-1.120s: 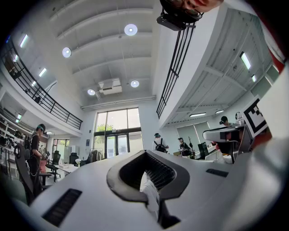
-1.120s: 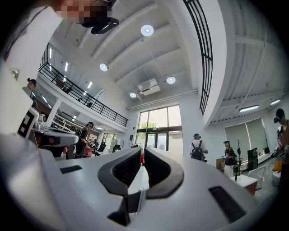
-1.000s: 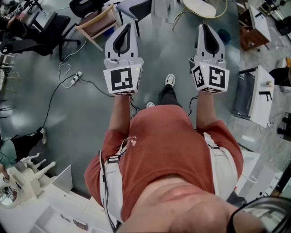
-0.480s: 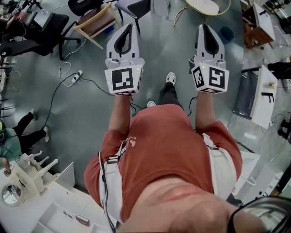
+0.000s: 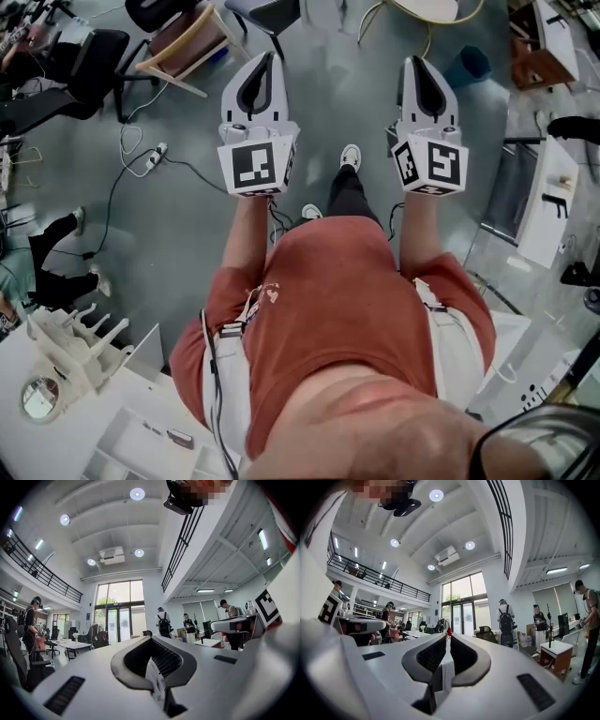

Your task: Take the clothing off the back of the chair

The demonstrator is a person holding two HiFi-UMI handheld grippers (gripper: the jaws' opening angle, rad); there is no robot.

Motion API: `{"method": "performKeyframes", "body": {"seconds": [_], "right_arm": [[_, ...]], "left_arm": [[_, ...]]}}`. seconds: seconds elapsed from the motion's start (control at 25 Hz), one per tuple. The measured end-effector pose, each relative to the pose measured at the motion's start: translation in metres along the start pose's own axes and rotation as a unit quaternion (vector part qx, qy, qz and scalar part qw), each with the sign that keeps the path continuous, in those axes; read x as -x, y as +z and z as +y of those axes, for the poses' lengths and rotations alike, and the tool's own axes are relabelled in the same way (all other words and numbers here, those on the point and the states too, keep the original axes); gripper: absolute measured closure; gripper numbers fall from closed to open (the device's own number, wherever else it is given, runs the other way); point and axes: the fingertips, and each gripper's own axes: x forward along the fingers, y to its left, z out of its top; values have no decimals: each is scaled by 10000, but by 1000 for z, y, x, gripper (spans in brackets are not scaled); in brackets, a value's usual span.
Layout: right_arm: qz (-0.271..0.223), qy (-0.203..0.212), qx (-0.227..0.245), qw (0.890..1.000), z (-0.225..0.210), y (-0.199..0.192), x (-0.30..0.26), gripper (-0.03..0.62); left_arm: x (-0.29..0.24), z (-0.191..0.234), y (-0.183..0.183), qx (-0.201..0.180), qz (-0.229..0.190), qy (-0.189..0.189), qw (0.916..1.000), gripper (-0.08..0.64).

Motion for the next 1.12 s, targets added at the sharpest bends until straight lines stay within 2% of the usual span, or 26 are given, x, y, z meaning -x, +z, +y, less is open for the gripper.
{"method": "performKeyframes", "body": {"seconds": [0.24, 0.48, 0.72, 0.92, 1.12], "right_arm": [[116, 57, 62, 9999, -40, -9, -47, 552], [100, 20, 42, 9999, -89, -5, -88, 552], [-46, 50, 39, 10000, -137, 6, -123, 552], [-108, 39, 40, 9999, -174, 10, -141, 552], [-128, 111, 42, 9998, -196, 9, -158, 552]], "left_arm": [[-59, -9, -11, 88, 45, 90, 9999, 546], [-116, -16, 1, 27, 33, 228, 9997, 546], [-170, -35, 15, 24, -254, 187, 9995, 546], [-207, -54, 15, 35, -375, 139, 9992, 546], [-230, -64, 10, 35, -325, 201, 9993, 546]]}}
